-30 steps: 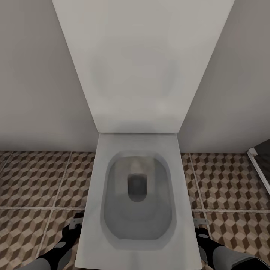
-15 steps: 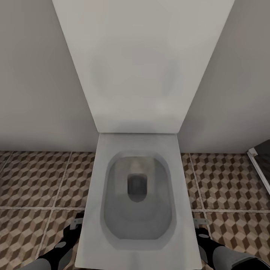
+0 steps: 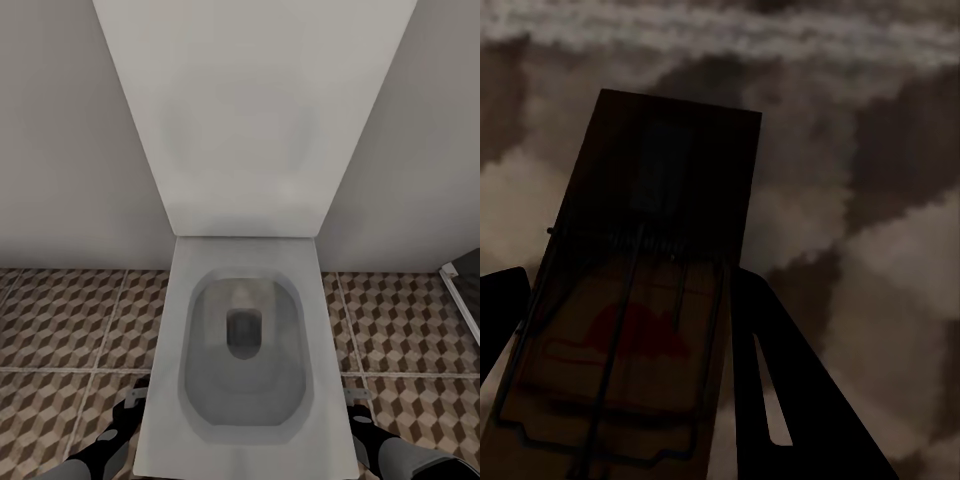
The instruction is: Take the four mousetraps from the cabinet in the bathroom and place them on the bathroom floor. Make sure all four end up on the same floor surface, and ensure that at least two of them are either under or directly next to the same bathroom sink.
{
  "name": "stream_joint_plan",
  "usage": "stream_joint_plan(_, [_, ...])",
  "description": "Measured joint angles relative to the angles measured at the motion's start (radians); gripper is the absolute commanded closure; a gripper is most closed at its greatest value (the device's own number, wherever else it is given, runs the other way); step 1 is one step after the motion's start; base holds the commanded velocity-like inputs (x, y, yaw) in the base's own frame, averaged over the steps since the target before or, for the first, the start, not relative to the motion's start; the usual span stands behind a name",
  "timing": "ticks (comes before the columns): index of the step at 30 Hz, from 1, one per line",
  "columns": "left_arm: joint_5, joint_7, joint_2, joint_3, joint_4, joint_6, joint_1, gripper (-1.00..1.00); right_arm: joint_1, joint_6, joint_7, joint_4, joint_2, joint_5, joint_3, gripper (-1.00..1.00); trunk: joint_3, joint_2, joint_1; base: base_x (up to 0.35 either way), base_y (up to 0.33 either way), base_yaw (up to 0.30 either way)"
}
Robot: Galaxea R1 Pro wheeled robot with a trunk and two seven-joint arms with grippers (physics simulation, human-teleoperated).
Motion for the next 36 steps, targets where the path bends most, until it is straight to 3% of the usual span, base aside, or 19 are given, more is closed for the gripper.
stream_joint_plan(1, [0.000, 0.000, 0.000, 0.000, 0.000, 0.000, 0.000, 1.00, 0.000, 0.000, 0.000, 0.000, 0.000, 0.000, 0.000, -1.00, 0.000, 0.000, 0.000, 0.000, 0.000, 0.000])
stream_joint_plan(2, [0.000, 0.000, 0.000, 0.000, 0.000, 0.000, 0.000, -1.00, 0.000, 0.000, 0.000, 0.000, 0.000, 0.000, 0.000, -1.00, 0.000, 0.000, 0.000, 0.000, 0.000, 0.000])
stream_joint_plan(3, [-0.006, 0.002, 0.000, -0.036, 0.003, 0.008, 0.001, -1.00, 0.000, 0.000, 0.000, 0.000, 0.000, 0.000, 0.000, -1.00, 0.000, 0.000, 0.000, 0.000, 0.000, 0.000])
stream_joint_plan(36, [-0.007, 0.002, 0.000, -0.036, 0.003, 0.002, 0.001, -1.00, 0.000, -0.001, 0.000, 0.000, -0.002, 0.000, 0.000, -1.00, 0.000, 0.000, 0.000, 0.000, 0.000, 0.000])
